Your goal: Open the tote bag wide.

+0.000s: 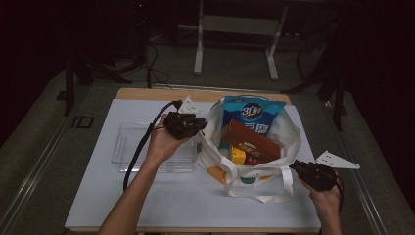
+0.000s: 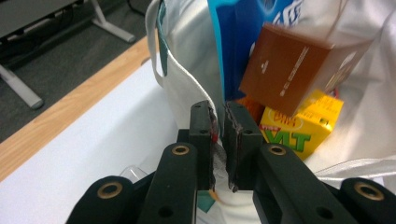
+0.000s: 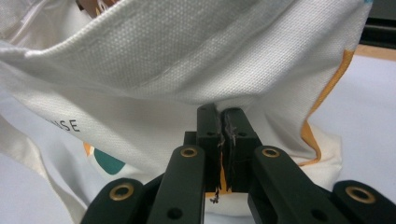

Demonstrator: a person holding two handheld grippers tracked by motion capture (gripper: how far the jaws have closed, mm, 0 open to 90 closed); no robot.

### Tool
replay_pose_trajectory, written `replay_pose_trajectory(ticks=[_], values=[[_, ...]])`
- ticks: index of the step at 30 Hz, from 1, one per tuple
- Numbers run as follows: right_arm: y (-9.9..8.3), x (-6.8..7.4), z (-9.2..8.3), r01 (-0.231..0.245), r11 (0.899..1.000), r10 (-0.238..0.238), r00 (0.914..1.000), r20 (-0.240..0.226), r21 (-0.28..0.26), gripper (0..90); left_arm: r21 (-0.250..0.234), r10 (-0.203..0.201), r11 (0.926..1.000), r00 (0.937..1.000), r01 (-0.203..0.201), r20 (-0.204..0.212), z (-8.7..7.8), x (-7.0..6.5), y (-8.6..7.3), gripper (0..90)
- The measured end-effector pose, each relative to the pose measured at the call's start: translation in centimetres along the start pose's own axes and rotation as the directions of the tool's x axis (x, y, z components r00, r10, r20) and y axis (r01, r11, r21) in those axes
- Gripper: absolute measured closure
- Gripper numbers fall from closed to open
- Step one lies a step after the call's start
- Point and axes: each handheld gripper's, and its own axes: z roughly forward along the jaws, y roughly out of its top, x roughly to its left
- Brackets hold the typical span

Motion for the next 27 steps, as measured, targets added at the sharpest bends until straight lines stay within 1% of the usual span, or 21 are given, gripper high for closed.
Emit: replay_pose_trajectory(ticks=[3, 5, 6, 8, 10, 14, 16, 18, 20, 23, 25, 27], values=[[-0.5, -0.1, 0.4, 0.002, 1.0, -0.002, 1.0, 0.007, 0.021, 86.7, 0.021, 0.007, 0.9998, 1.0, -0.008, 0.002, 0.6, -0.1, -0.2, 82.8], [-0.7, -0.1, 0.5, 0.0, 1.0, 0.0, 1.0, 0.007, 0.027, 86.7, 0.024, 0.007, 0.9997, 1.0, -0.007, -0.002, 0.8, -0.2, -0.3, 83.0], [-0.9, -0.2, 0.6, -0.001, 1.0, 0.001, 1.0, 0.008, 0.031, 86.8, 0.031, 0.005, 0.9995, 1.0, -0.005, 0.0, 1.3, -0.3, -0.5, 83.0], [-1.5, -0.4, 0.9, -0.016, 0.999, 0.015, 0.9999, 0.006, 0.048, 87.0, 0.039, 0.007, 0.9992, 1.0, -0.007, 0.003, 1.6, -0.4, -0.6, 83.5], [-1.8, -0.6, 1.2, -0.02, 0.998, 0.02, 0.9998, 0.006, 0.059, 87.0, 0.051, 0.013, 0.9986, 0.9999, -0.013, 0.001, 2.0, -0.6, -0.7, 83.9], [-2.5, -0.9, 1.7, -0.031, 0.996, 0.031, 0.9995, 0.01, 0.081, 87.2, 0.061, 0.013, 0.998, 0.9999, -0.013, 0.006, 2.8, -0.9, -0.9, 84.0], [-2.8, -1.0, 1.9, -0.041, 0.995, 0.041, 0.9991, 0.011, 0.092, 87.4, 0.074, 0.02, 0.9971, 0.9997, -0.021, 0.009, 3.2, -1.1, -1.0, 84.2], [-3.1, -1.1, 2.1, -0.043, 0.994, 0.042, 0.999, 0.014, 0.104, 87.5, 0.095, 0.037, 0.9947, 0.9993, -0.038, 0.01, 3.8, -1.4, -1.2, 84.2], [-3.4, -1.1, 2.3, -0.044, 0.992, 0.042, 0.9989, 0.018, 0.12, 87.7, 0.113, 0.04, 0.9927, 0.9991, -0.042, 0.015, 4.3, -1.6, -1.4, 84.2], [-3.9, -1.2, 2.7, -0.051, 0.987, 0.047, 0.9984, 0.029, 0.152, 88.2, 0.12, 0.022, 0.9925, 0.9995, -0.025, 0.023, 4.9, -1.4, -1.9, 84.2], [-4.1, -1.2, 3.0, -0.051, 0.983, 0.044, 0.9982, 0.039, 0.175, 88.8, 0.124, 0.017, 0.9921, 0.9996, -0.02, 0.024, 5.2, -1.4, -2.0, 84.2], [-4.4, -1.3, 3.3, -0.05, 0.977, 0.04, 0.9979, 0.051, 0.209, 89.2, 0.132, 0.02, 0.991, 0.9996, -0.022, 0.022, 5.4, -1.4, -2.2, 84.1]])
